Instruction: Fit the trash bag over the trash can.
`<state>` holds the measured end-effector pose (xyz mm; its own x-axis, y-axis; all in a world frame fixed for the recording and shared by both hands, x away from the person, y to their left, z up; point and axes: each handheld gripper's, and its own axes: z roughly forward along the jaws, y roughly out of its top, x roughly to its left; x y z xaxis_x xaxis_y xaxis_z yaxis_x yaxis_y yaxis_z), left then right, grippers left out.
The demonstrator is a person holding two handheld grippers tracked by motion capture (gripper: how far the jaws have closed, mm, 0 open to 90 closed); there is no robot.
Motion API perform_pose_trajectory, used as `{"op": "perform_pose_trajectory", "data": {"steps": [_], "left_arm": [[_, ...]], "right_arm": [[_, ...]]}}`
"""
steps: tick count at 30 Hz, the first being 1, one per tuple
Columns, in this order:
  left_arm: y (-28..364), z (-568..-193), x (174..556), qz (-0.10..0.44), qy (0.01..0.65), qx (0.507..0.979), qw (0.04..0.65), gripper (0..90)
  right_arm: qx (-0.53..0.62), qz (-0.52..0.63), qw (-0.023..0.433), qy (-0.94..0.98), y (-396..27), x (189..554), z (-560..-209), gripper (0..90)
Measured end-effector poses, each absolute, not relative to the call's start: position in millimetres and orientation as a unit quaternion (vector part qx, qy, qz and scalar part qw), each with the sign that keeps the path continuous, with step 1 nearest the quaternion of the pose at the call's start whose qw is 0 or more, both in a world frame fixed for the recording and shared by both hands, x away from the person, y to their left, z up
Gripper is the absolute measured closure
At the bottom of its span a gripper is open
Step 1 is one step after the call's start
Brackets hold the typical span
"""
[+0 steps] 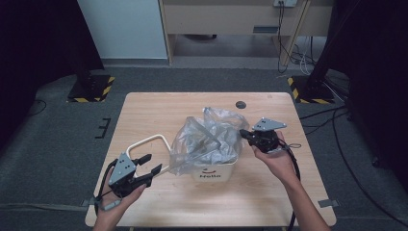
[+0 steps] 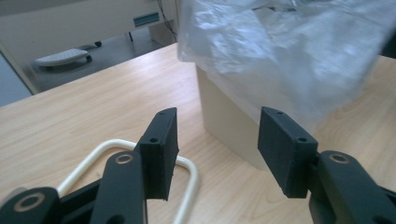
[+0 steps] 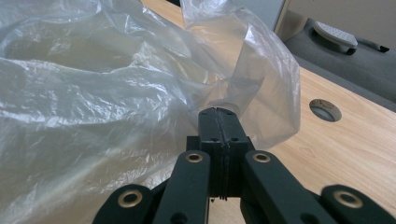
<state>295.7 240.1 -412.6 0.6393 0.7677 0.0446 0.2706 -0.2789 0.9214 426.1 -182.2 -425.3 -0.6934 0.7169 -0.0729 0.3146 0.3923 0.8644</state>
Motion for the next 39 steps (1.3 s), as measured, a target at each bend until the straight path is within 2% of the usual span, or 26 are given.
{"op": "perform_pose_trajectory", "data": {"steps": [16,21,31,34,39], "left_arm": [[194,-375,350,0.249,0.309,0.771,0.498,37.4],[181,-379,367,0.235,0.3,0.789,0.481,31.0],[167,-391,400,0.218,0.315,0.8,0.461,26.1],[163,-395,405,0.226,0.313,0.807,0.447,27.5],[162,-396,409,0.236,0.317,0.806,0.441,46.1]], "right_arm": [[0.313,0.464,0.228,0.797,-179,425,-418,90.0],[0.31,0.47,0.229,0.794,-178,424,-416,90.0],[0.306,0.476,0.226,0.793,-175,423,-414,90.0],[0.305,0.48,0.226,0.791,-175,422,-414,90.0],[0.304,0.482,0.226,0.79,-177,421,-413,90.0]]}}
